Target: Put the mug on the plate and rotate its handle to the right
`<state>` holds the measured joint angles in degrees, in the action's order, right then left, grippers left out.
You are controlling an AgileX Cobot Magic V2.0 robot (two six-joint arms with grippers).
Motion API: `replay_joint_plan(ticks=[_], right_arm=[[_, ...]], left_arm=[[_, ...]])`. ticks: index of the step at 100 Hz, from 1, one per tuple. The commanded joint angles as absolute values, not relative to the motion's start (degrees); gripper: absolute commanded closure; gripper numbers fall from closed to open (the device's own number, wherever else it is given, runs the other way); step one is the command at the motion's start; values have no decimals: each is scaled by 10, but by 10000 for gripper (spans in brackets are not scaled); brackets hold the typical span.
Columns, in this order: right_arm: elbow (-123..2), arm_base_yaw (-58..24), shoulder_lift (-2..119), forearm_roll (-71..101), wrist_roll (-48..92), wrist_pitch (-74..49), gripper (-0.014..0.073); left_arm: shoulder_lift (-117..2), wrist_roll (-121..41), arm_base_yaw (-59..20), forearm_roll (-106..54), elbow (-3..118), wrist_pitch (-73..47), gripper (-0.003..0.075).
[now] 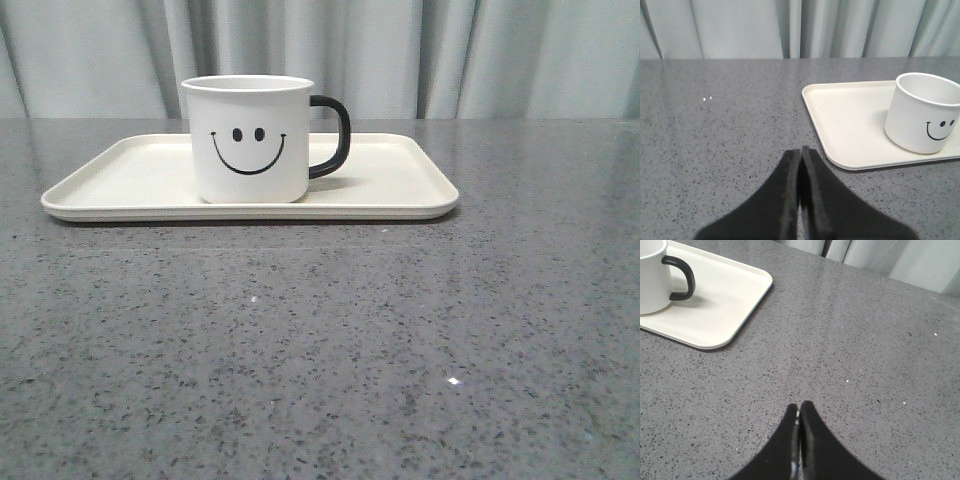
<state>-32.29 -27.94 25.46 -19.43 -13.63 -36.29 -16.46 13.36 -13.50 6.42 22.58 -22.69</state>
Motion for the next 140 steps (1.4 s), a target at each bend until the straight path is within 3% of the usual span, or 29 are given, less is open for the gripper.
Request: replay_joint_plan(ticks=[1, 58, 140], right_arm=[[-337, -276, 258, -214, -135, -321, 659], [-337, -276, 258, -214, -135, -322, 659], [-337, -276, 259, -214, -135, -324, 659]], left_arm=[[-138, 98, -131, 64, 200, -134, 740], [20, 73, -48, 38, 38, -105, 740], [19, 73, -48, 39, -6, -60, 740]])
